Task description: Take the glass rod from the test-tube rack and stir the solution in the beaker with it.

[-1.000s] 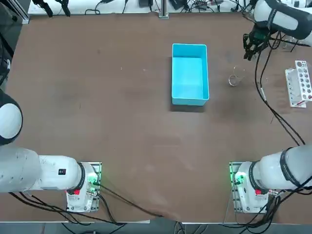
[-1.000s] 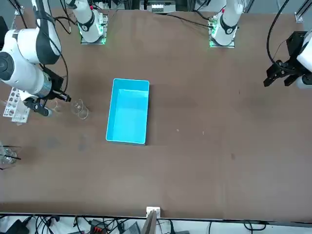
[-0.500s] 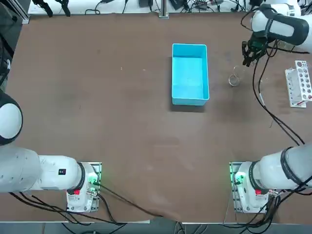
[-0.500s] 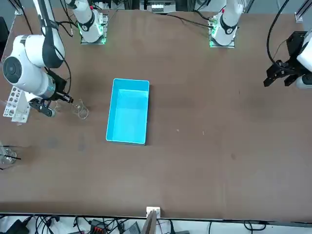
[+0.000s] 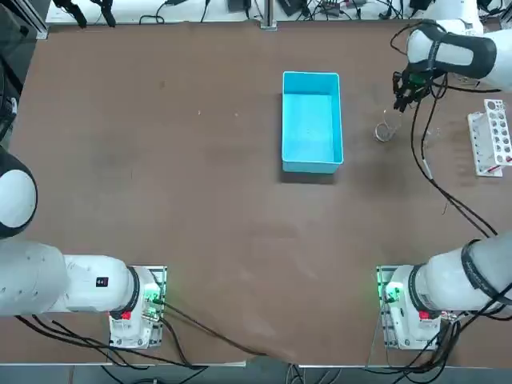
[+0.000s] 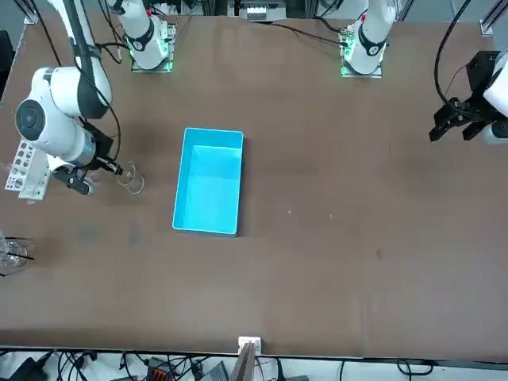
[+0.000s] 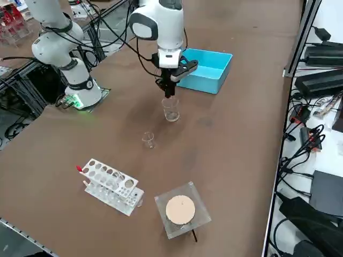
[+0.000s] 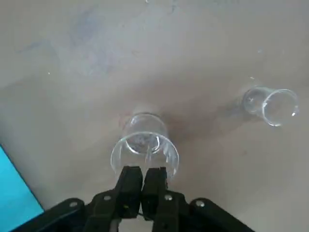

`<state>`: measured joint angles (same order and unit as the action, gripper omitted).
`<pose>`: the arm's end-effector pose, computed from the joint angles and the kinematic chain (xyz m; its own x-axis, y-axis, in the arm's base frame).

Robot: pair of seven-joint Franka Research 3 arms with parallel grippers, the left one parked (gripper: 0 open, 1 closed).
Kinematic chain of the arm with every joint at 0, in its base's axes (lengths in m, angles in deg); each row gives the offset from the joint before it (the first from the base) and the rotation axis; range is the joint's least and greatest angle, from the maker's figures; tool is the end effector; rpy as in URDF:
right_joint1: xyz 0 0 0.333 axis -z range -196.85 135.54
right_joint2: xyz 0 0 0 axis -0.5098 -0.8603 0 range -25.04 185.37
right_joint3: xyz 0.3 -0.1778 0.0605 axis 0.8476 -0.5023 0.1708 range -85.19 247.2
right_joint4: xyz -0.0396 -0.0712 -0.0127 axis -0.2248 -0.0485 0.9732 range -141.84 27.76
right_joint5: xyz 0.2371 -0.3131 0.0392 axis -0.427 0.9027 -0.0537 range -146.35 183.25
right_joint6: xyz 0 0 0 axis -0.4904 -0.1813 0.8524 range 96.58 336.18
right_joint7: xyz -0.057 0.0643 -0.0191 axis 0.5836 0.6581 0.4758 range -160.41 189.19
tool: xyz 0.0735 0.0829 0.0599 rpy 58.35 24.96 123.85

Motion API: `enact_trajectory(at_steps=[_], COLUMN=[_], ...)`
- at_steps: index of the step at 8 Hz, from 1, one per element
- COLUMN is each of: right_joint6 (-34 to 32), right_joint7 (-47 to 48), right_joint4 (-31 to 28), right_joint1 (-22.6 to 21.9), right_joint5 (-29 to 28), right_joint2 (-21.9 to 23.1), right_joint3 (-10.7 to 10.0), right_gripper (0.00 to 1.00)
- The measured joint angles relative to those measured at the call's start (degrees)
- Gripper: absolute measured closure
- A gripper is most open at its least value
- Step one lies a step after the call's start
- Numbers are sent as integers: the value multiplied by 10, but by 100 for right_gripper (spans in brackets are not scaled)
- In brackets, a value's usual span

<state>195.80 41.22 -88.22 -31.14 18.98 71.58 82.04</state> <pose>0.5511 0.0139 0.3427 0.9002 -0.4227 -0.1044 -0.4189 -0.9062 0.0576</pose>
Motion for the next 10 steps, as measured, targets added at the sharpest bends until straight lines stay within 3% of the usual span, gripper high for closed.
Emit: enact_trajectory(at_steps=[10], right_joint6=[23], right_joint7=[63], right_joint4=[1], right_joint1=[-20], right_joint5=[10], right_joint2=[-16], right_joint3=[3], right_gripper=[95])
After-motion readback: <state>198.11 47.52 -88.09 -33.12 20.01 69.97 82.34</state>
